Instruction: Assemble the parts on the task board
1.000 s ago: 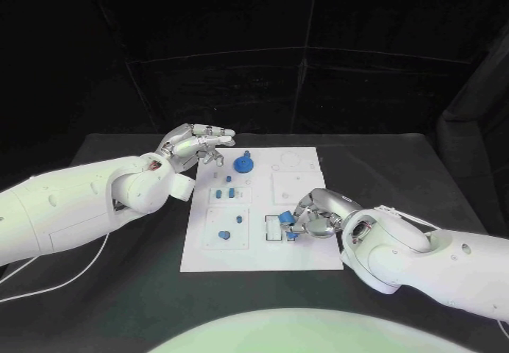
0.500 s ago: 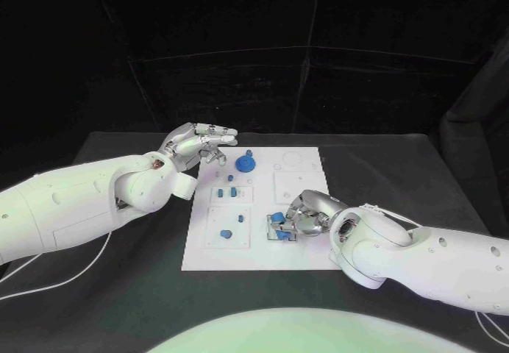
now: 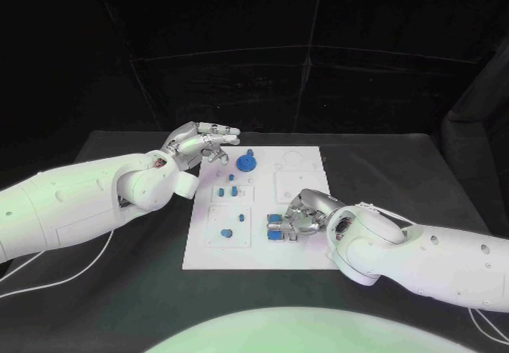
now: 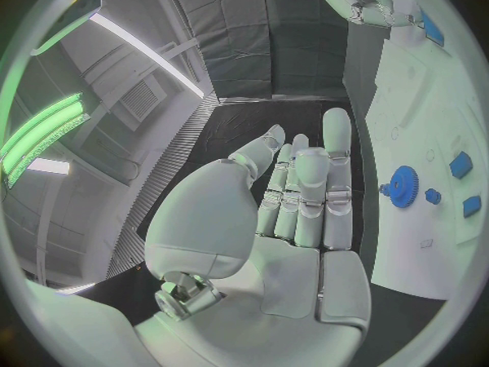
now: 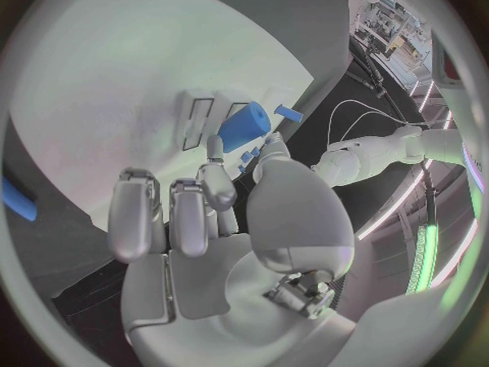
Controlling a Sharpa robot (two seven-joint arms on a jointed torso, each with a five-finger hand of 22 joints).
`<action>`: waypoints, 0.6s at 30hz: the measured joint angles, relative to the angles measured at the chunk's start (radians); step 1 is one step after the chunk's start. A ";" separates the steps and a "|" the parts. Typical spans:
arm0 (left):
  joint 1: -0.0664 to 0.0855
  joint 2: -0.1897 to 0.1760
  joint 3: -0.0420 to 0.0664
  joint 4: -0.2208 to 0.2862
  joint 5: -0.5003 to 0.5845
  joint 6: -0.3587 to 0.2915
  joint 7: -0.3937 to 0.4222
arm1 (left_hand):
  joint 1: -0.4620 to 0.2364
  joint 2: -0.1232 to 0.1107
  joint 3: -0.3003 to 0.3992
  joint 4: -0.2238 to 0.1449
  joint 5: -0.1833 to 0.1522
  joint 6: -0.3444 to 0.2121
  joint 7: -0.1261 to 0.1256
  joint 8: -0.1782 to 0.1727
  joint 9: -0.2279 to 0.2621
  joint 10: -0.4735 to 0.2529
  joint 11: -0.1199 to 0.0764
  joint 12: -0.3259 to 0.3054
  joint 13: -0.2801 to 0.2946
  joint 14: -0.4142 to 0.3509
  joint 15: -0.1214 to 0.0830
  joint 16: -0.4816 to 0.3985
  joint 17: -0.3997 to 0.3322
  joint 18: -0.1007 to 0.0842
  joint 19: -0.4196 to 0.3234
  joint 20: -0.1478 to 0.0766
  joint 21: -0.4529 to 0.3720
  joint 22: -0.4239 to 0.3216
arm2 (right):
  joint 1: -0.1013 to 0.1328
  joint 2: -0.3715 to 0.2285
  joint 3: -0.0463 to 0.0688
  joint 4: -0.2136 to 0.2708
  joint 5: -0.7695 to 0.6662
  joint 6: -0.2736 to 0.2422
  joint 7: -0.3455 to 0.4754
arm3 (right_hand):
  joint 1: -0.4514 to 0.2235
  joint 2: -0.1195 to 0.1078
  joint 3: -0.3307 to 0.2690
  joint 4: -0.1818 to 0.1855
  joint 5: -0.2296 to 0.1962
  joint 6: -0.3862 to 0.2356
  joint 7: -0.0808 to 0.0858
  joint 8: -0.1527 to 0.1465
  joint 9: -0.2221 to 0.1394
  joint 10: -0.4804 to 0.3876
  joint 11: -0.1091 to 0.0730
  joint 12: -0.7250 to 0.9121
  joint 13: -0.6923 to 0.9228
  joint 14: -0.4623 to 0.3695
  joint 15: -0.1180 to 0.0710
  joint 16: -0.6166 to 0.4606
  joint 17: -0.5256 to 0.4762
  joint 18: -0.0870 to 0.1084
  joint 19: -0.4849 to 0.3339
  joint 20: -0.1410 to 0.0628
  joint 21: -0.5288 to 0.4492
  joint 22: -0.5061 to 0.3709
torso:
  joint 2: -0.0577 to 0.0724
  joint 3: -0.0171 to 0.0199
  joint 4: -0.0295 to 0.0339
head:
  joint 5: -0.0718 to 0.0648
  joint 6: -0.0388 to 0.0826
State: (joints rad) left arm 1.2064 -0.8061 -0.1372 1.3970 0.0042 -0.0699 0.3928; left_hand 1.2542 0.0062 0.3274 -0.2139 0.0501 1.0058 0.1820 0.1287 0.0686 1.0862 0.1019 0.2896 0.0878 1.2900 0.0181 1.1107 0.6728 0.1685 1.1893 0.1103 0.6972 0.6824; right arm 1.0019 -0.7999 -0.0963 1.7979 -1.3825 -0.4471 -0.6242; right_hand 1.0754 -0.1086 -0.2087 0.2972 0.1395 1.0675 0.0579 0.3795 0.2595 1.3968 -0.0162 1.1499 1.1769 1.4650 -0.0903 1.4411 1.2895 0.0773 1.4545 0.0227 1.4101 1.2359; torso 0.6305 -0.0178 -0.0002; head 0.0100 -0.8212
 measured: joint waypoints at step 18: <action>0.000 0.001 0.000 -0.001 0.000 0.003 -0.002 | 0.000 0.000 0.000 0.000 0.000 0.000 0.000 0.000 0.000 0.000 0.000 0.000 0.000 0.000 0.000 0.000 0.000 0.000 0.000 0.000 0.000 0.000 | 0.000 -0.005 0.000 0.012 -0.034 0.002 -0.003 | 0.144 0.025 0.080 -0.037 0.028 -0.001 -0.002 0.018 0.040 -0.010 -0.004 -0.027 -0.007 0.000 0.000 -0.001 0.015 0.000 -0.004 0.004 -0.001 0.017 | 0.000 0.0015 -0.0011 | 0.001 -0.003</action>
State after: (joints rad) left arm 1.2064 -0.8055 -0.1372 1.3955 0.0042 -0.0674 0.3906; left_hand 1.2542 0.0062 0.3274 -0.2139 0.0501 1.0058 0.1820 0.1287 0.0686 1.0863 0.1019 0.2896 0.0877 1.2900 0.0181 1.1106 0.6729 0.1686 1.1894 0.1103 0.6972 0.6826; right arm 1.0020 -0.8052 -0.0962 1.8103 -1.4166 -0.4446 -0.6277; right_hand 1.2196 -0.0839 -0.1289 0.2601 0.1671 1.0664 0.0558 0.3977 0.2992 1.3866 -0.0202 1.1230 1.1698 1.4650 -0.0900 1.4403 1.3042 0.0774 1.4508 0.0265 1.4088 1.2529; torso 0.6305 -0.0163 -0.0012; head 0.0110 -0.8242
